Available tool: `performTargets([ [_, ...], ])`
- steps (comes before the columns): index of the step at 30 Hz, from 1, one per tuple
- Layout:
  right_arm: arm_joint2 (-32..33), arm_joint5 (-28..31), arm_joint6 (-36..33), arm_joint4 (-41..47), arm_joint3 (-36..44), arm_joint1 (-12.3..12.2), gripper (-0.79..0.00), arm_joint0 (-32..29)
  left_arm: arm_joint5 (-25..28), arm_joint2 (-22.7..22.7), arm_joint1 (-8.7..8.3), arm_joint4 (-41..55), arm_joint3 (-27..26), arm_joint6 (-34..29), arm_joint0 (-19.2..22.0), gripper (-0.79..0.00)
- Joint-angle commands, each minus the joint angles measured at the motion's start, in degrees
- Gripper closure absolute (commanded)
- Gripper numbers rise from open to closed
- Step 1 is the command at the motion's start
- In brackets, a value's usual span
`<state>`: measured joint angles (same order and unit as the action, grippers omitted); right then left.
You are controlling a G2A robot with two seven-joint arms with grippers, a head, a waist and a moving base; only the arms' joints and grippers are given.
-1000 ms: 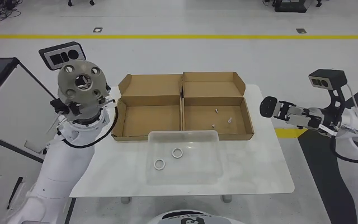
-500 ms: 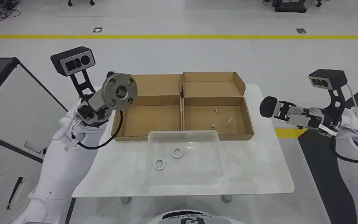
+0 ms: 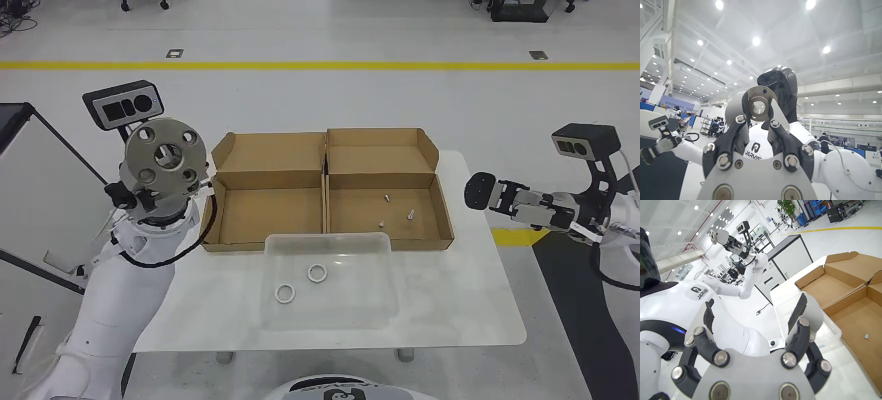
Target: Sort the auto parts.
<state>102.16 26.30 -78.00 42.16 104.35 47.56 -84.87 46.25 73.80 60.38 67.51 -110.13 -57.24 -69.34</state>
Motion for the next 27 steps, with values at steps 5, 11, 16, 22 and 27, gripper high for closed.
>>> performTargets([
  [5,0.0,0.0,0.0,0.0,0.0,0.0,-0.785,0.0,0.0,0.0,0.0,0.0,0.0,0.0,0.0,0.0],
  [11,0.0,0.0,0.0,0.0,0.0,0.0,-0.785,0.0,-2.5,0.8,0.08,-4.2,0.0,2.8,-0.6,0.0],
  [16,0.0,0.0,0.0,0.0,0.0,0.0,-0.785,0.0,-5.8,2.4,0.02,-13.2,1.4,5.5,-2.3,0.0],
  [22,0.0,0.0,0.0,0.0,0.0,0.0,-0.785,0.0,-8.1,4.3,-0.1,-19.7,1.4,7.6,-6.5,0.0],
  [27,0.0,0.0,0.0,0.0,0.0,0.0,-0.785,0.0,-9.9,5.2,0.04,-26.5,1.7,11.5,-6.9,0.0],
])
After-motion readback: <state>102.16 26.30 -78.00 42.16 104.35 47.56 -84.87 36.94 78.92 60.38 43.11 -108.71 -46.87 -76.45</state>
